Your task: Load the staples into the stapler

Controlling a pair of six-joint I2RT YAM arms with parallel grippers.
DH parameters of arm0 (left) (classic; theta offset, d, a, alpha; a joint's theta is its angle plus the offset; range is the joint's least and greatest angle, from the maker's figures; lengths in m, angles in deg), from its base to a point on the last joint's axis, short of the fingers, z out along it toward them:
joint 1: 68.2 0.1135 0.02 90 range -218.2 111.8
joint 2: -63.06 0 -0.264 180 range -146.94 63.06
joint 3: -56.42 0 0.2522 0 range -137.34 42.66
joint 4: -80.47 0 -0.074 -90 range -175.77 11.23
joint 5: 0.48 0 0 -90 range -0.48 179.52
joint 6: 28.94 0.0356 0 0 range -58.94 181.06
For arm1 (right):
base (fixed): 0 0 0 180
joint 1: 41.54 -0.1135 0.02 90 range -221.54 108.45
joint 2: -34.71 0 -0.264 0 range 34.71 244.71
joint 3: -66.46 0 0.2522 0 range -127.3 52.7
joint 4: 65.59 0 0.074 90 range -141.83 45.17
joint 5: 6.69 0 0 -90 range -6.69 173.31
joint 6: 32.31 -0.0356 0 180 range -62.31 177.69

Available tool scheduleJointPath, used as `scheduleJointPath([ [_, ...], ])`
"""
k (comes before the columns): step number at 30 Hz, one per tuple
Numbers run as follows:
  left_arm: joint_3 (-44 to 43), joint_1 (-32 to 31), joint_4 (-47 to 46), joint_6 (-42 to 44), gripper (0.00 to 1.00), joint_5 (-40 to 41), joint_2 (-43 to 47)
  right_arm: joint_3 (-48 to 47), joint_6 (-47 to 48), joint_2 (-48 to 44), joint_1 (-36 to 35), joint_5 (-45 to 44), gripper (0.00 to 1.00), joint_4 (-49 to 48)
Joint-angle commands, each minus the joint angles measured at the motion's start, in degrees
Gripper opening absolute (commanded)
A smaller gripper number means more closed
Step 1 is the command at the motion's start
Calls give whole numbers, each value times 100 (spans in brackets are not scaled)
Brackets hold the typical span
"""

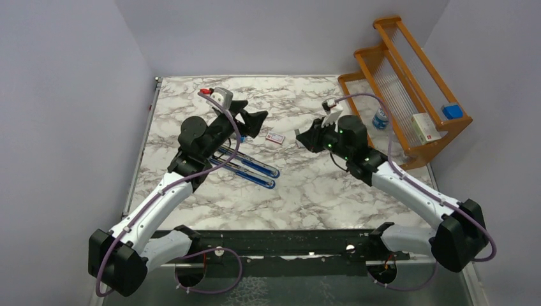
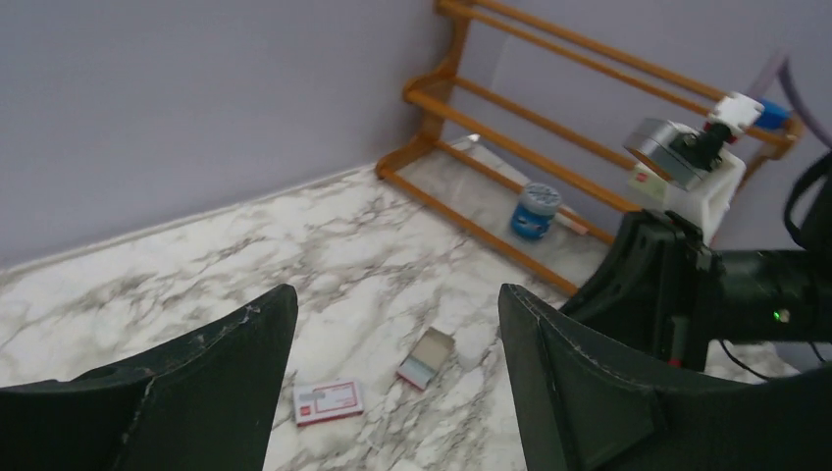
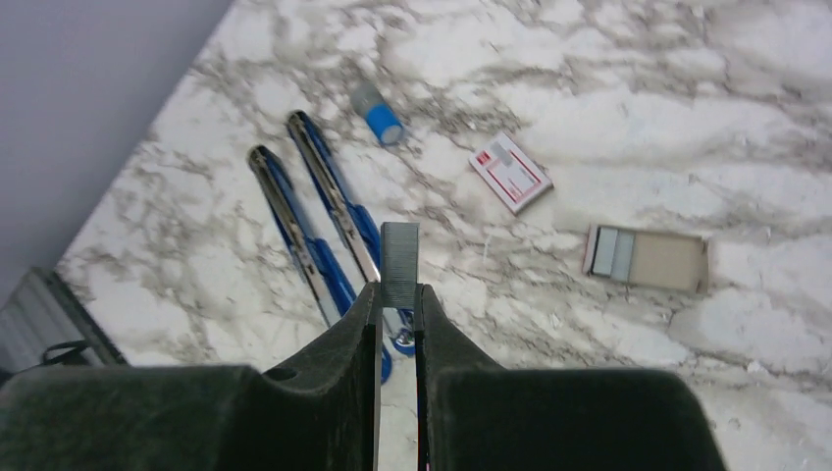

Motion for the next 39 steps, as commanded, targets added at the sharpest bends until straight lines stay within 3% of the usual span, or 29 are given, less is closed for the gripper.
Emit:
scheduleJointPath([
  [1, 36, 16, -1538, -339, 78, -2078, 49, -38, 318, -568, 284, 2057, 3, -1138],
  [5, 220, 10, -2533, -577, 75, -3109, 223, -150, 398, -855, 287, 2996, 4, -1666],
  [17, 78, 15, -5031, -2204, 66, -4602, 232, -100, 486, -1739, 287, 4310, 4, -2866],
  [28, -55, -348, -5101, -2464, 63, -4519, -323, -398, 501, -1652, 288, 4998, 3, -3162],
  [39, -139, -607, -5102, -2545, 56, -4354, -574, -436, 560, -1565, 287, 4975, 3, -3000],
])
